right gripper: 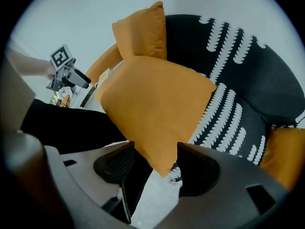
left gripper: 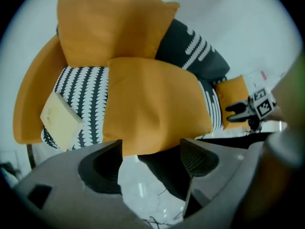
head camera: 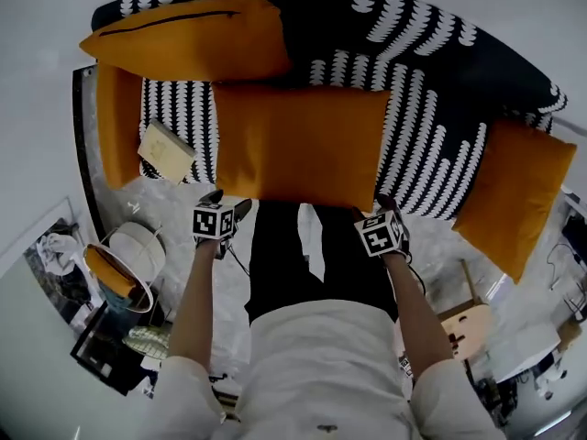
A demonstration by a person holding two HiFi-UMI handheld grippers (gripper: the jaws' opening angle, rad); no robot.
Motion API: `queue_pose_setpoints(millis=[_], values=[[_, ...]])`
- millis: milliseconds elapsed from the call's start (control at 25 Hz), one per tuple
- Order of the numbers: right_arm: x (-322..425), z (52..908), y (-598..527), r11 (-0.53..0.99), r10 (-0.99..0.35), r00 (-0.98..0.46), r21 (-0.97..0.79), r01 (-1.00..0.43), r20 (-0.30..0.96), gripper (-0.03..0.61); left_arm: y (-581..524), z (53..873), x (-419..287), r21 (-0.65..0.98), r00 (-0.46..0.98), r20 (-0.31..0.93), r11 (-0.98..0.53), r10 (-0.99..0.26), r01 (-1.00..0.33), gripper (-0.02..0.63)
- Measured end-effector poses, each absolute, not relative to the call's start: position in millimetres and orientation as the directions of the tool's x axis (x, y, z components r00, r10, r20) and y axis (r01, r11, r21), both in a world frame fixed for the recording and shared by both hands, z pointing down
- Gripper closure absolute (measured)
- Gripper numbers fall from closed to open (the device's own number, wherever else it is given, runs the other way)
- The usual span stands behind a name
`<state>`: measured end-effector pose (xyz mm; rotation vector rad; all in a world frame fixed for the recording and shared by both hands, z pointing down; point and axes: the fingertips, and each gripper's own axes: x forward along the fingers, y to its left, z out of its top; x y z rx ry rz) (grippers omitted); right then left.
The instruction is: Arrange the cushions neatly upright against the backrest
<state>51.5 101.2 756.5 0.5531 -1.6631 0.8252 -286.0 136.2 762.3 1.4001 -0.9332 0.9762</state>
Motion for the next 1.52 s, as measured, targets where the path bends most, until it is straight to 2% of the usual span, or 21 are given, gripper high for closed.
queue_pose_setpoints(millis=[120,320,440,560,760,840,1000,1040,1280,1520], values=[[44.1,780.0,109.9,0.677,0.102,-0.250,-0.251,-0.692,0.963,0.336,150.2,786.5,-292.8,0.292,0.279,0.956,-0.194,0.096,-0.936,0.233],[33.6,814.0,129.0,0.694,0.160,-0.215,-0.264,-0.670,0.963,0.336,164.5,818.8,-298.7,0.313,0.262,0.944,-0.297,0.199,-0.902,0.233],[27.1,835.3,142.1,0.741,0.192,-0.166,-0.253,-0.622,0.967,0.336,165.7,840.8,-307.2,0.312,0.256,0.944,-0.312,0.207,-0.897,0.233],[31.0,855.1,144.9,0.800,0.159,-0.081,-0.176,-0.574,0.984,0.340,167.2,859.2,-305.3,0.336,0.274,0.933,-0.296,0.232,-0.894,0.235],[33.1,871.0,147.6,0.826,0.112,0.012,-0.086,-0.558,0.994,0.385,162.0,868.7,-309.7,0.300,0.226,0.945,-0.347,0.238,-0.889,0.244],[31.2,868.5,146.1,0.805,0.106,0.011,-0.079,-0.588,0.994,0.418,161.5,866.8,-315.5,0.286,0.212,0.949,-0.351,0.233,-0.892,0.283],[29.1,862.7,145.7,0.797,0.088,0.017,-0.060,-0.601,0.996,0.528,156.2,859.0,-321.2,0.285,0.211,0.951,-0.377,0.226,-0.881,0.380],[28.8,860.7,146.5,0.794,0.083,0.021,-0.053,-0.606,0.996,0.541,154.7,857.5,-322.2,0.287,0.212,0.951,-0.389,0.225,-0.875,0.418],[27.3,848.0,139.2,0.752,0.024,0.036,0.005,-0.659,0.999,0.565,161.9,857.2,-324.1,0.326,0.246,0.941,-0.432,0.232,-0.841,0.516],[26.8,828.7,133.9,0.714,-0.029,0.023,0.037,-0.699,0.999,0.567,154.1,842.2,-319.6,0.295,0.267,0.955,-0.521,0.131,-0.801,0.583]])
